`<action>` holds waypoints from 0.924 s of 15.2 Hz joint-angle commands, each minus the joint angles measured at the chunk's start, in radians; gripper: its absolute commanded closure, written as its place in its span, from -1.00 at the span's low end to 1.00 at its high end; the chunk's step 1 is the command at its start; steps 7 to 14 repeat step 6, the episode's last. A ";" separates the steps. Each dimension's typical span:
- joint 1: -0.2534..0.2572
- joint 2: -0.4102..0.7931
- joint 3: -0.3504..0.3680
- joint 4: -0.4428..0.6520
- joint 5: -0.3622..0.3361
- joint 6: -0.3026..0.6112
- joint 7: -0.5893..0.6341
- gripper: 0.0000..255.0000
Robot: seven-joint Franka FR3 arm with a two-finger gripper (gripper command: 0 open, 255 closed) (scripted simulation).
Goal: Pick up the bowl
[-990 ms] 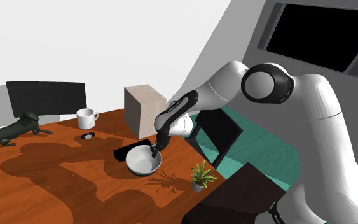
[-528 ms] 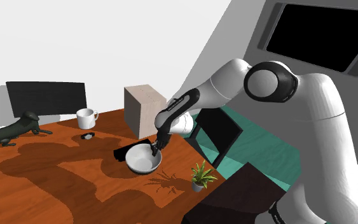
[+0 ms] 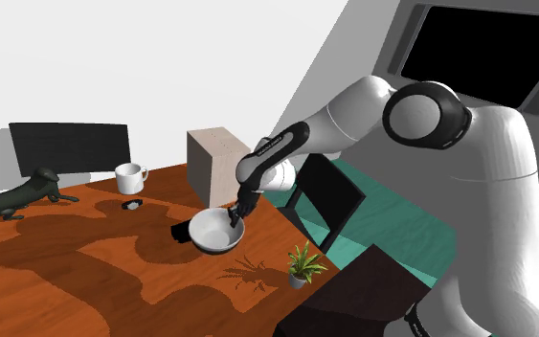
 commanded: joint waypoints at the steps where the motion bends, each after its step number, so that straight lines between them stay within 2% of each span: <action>1: 0.003 -0.024 -0.005 -0.004 -0.006 -0.020 0.010 1.00; 4: 0.007 -0.060 -0.011 -0.012 -0.014 -0.046 0.024 1.00; 14: 0.007 -0.061 -0.012 -0.013 -0.015 -0.047 0.024 1.00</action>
